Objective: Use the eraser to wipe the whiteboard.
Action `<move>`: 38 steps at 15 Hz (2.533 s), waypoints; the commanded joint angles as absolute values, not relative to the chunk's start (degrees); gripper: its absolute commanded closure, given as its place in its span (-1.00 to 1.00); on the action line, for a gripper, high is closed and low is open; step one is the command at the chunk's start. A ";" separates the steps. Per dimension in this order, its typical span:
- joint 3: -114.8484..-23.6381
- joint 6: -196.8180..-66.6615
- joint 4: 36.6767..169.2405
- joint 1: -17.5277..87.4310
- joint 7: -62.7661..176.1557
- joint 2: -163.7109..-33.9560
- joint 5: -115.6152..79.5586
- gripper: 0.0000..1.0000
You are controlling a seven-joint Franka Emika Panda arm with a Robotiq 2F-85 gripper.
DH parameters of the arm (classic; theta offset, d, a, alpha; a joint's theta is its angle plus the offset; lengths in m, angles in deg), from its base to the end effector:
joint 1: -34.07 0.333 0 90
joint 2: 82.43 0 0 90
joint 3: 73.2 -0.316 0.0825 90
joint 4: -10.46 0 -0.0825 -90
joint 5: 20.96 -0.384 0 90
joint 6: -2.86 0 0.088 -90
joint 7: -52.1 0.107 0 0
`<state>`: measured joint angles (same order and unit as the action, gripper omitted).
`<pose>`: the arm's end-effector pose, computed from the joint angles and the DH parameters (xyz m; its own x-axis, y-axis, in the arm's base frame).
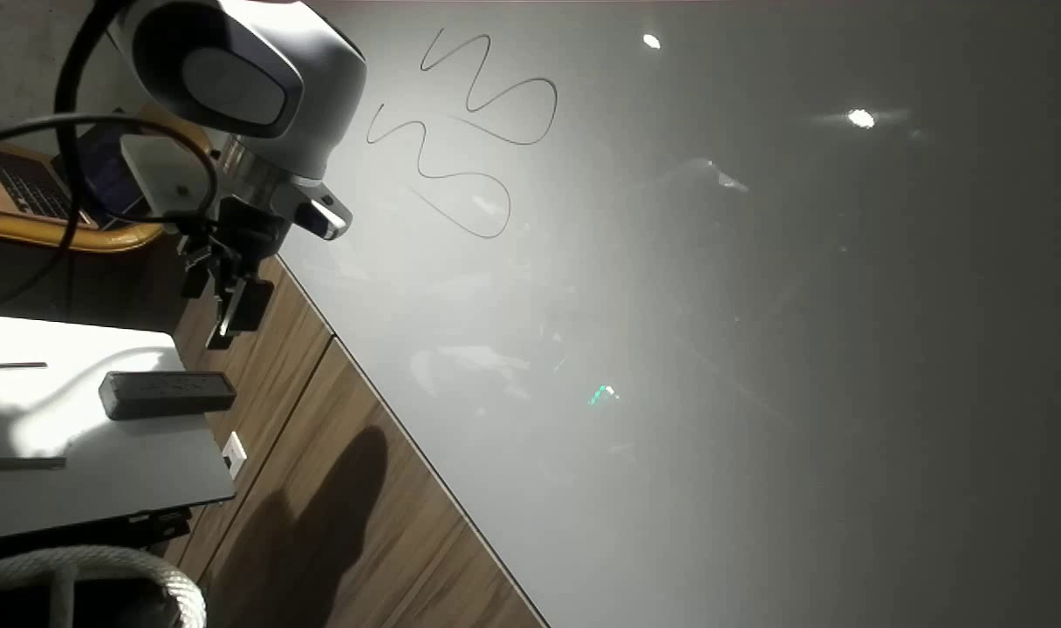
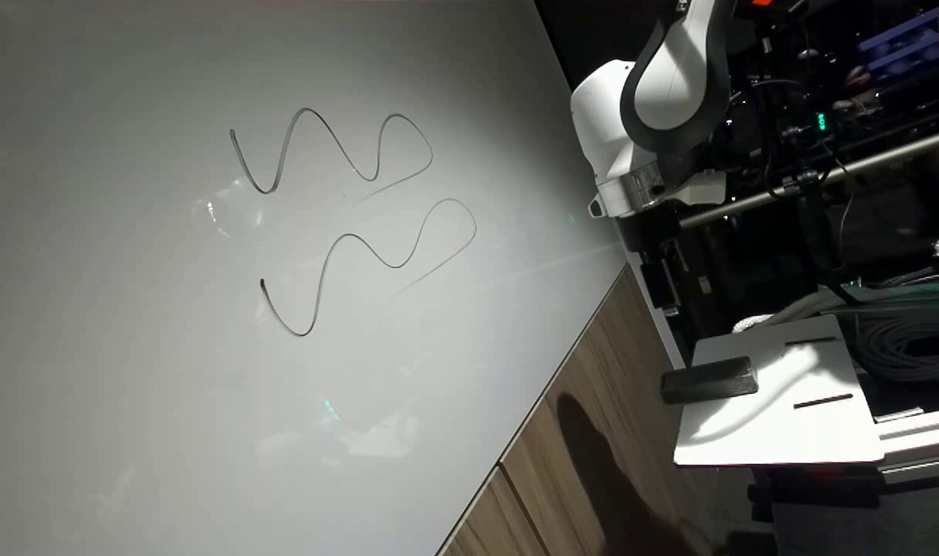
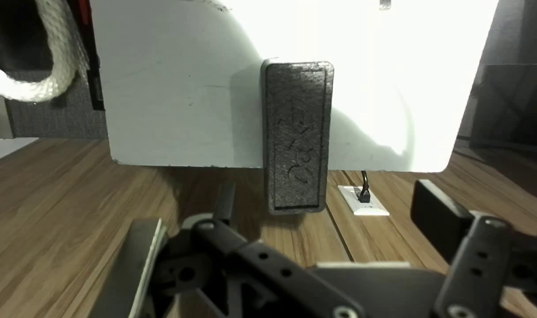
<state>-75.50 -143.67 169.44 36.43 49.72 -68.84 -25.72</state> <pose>0.3809 0.0290 0.2850 0.9984 0.0526 0.0203 0.0533 -0.9979 -0.0369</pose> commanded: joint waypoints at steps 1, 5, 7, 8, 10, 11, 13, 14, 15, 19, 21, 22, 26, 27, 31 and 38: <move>-75.77 -147.61 169.45 36.46 49.99 -73.56 -23.13 -1.00; -76.57 -150.37 169.49 36.44 52.08 -77.92 -19.18 -1.00; -76.75 -152.16 169.49 36.35 53.45 -79.96 -16.56 -1.00; -76.57 -153.06 169.50 36.24 53.98 -81.04 -15.73 -1.00; -76.27 -154.55 169.50 36.25 55.12 -82.64 -14.42 -1.00; -76.40 -155.05 169.49 36.53 56.04 -83.09 -13.72 -1.00; -76.25 -155.84 169.47 36.80 57.66 -83.91 -12.08 -1.00; -76.13 -156.12 169.47 36.90 58.32 -84.14 -11.40 -1.00; -76.00 -156.25 169.44 36.94 59.07 -84.36 -10.63 -1.00; -75.80 -156.18 169.30 37.01 61.01 -85.21 -9.11 -1.00; -75.81 -156.34 169.10 37.03 61.11 -85.79 -9.49 -1.00; -75.81 -156.35 169.02 37.05 61.12 -85.96 -9.67 -1.00; -75.85 -156.40 168.73 37.44 61.51 -86.68 -9.81 -1.00; -75.80 -156.39 168.69 37.54 61.65 -86.78 -9.79 -0.99; -75.84 -156.31 168.63 38.24 62.76 -86.66 -8.94 -0.12; -75.69 -154.09 166.82 38.45 63.21 -83.95 -7.92 0.42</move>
